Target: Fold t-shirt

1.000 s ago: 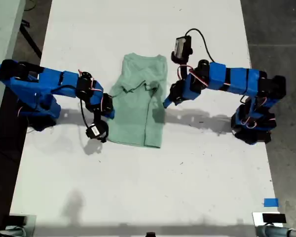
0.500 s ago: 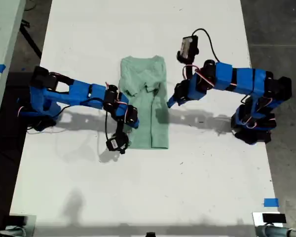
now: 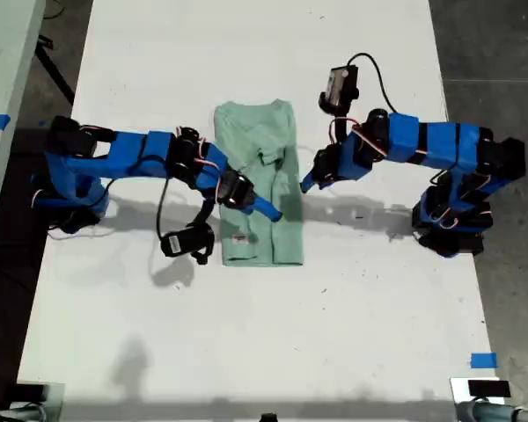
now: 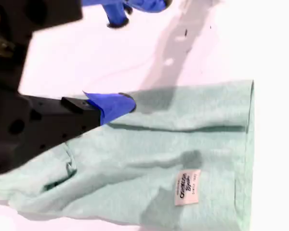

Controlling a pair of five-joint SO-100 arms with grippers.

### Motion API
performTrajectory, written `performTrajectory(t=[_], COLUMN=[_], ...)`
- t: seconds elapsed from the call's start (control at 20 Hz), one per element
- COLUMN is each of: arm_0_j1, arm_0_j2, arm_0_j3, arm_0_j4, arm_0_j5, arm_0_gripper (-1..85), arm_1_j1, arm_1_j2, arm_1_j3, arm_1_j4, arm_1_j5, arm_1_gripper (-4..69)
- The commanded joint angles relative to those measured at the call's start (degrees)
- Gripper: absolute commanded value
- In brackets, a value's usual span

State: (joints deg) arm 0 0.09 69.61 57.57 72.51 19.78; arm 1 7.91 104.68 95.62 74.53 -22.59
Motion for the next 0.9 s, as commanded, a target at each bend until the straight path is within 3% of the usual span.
performTrajectory(t=[0.0, 0.1, 0.3, 0.35, 0.45, 0.55, 0.85], arm_0_j1=[-0.18, 0.00, 5.71, 7.38, 10.02, 10.99, 11.43], arm_0_j2=[10.28, 15.12, 24.08, 25.58, 27.42, 27.33, 19.34], arm_0_j3=[-3.25, 0.18, 19.25, 24.52, 33.40, 37.53, 36.30], arm_0_j4=[6.77, 13.97, 13.89, 12.57, 7.82, 1.14, -7.12], arm_0_j5=[1.23, -1.41, -12.39, -17.23, -24.70, -25.58, -24.43], arm_0_gripper=[34.8, 34.8, 29.8, 27.9, 19.8, 24.5, 29.7], arm_1_j1=[-0.35, -0.97, -6.94, -9.49, -14.15, -16.52, -17.23], arm_1_j2=[4.04, 5.71, 12.39, 13.36, 13.36, 11.78, 1.76], arm_1_j3=[-0.26, 1.32, 10.81, 12.66, 15.12, 16.35, 11.34], arm_1_j4=[-0.62, 0.70, 0.88, 0.97, -0.88, -4.75, -8.44], arm_1_j5=[0.00, 1.23, 6.86, 9.32, 13.71, 15.91, 16.17], arm_1_gripper=[15.6, 15.6, 10.8, 11.7, 22.7, 31.9, 32.9])
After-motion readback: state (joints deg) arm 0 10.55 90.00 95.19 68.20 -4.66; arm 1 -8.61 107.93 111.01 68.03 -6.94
